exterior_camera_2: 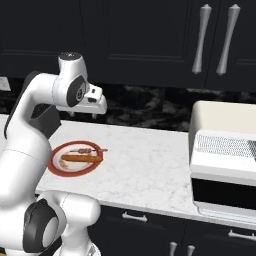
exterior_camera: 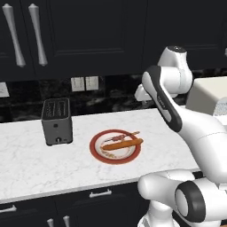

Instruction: Pick up the kebab skewer and baguette bread, and place them inside the toaster oven. Close the toaster oven door and start by setting the timer.

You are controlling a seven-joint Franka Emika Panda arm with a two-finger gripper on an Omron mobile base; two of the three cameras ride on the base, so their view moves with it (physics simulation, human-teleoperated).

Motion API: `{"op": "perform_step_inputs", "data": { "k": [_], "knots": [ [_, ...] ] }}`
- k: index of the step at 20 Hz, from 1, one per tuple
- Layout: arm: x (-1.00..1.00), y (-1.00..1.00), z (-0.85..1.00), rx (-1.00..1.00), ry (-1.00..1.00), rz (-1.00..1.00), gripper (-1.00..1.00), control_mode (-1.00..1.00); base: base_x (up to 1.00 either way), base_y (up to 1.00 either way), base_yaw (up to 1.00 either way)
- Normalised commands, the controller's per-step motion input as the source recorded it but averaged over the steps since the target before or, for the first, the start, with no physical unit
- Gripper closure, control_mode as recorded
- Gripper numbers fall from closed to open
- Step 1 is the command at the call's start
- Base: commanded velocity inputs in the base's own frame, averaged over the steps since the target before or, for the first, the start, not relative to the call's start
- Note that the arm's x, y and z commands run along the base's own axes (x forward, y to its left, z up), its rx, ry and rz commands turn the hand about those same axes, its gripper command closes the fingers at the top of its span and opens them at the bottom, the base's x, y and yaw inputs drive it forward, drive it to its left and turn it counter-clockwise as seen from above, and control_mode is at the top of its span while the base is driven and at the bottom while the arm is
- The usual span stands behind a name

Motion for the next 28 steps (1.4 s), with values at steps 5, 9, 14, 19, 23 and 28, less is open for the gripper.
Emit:
{"op": "perform_step_inputs", "data": {
  "k": [5, 9, 14, 19, 23, 28],
  "knots": [
    [0.0, 0.0, 0.0, 0.0, 0.0, 0.0, -1.0, 1.0, 0.0, -0.38, 0.0],
    [0.0, 0.0, 0.0, 0.0, 0.0, 0.0, -1.0, 1.0, 0.0, -0.5, 0.0],
    [0.0, 0.0, 0.0, 0.0, 0.0, 0.0, -1.0, 1.0, 0.0, -0.57, 0.0],
    [0.0, 0.0, 0.0, 0.0, 0.0, 0.0, -1.0, 1.0, 0.0, -0.53, 0.0],
    [0.0, 0.0, 0.0, 0.0, 0.0, 0.0, -1.0, 1.0, 0.0, -0.48, 0.0],
    [0.0, 0.0, 0.0, 0.0, 0.0, 0.0, -1.0, 1.0, 0.0, -0.15, 0.0]
  ]
}}
